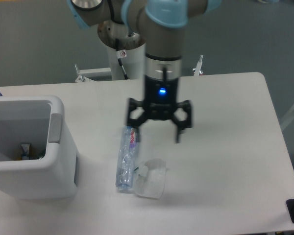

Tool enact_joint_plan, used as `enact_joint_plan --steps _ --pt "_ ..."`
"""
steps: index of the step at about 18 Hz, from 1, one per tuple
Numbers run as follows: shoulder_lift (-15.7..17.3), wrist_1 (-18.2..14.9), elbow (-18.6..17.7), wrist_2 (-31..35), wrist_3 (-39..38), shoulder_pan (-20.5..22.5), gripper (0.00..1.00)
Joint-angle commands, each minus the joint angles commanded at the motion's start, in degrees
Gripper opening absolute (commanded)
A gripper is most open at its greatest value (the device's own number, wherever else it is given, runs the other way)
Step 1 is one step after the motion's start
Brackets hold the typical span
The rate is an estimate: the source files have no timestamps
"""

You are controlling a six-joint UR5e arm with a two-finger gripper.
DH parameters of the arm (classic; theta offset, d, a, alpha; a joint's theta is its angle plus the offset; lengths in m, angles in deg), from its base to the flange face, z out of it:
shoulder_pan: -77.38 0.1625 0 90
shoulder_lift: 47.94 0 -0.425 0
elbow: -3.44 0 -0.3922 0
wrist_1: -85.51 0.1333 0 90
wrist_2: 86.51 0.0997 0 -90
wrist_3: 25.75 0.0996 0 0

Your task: Open the trash can

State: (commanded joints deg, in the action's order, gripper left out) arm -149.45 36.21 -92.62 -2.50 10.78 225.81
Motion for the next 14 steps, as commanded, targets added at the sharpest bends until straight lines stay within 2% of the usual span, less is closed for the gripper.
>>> enact_joint_plan --steps 2,5,8,12,14 --pt "-2.0 -0.1 -0.1 0.3 5.7 4.6 1.0" --pt "-4.0 -0.2 0.7 0.3 15.3 7.4 1.0" --pt "-4.3 -0.7 0.0 0.4 26.6 9.3 1.0" --pt "-4.5 -0.8 -1.6 5.3 29.4 8.8 1.0" --pt "-4.8 -0.7 -1.8 5.6 29.3 8.7 1.0"
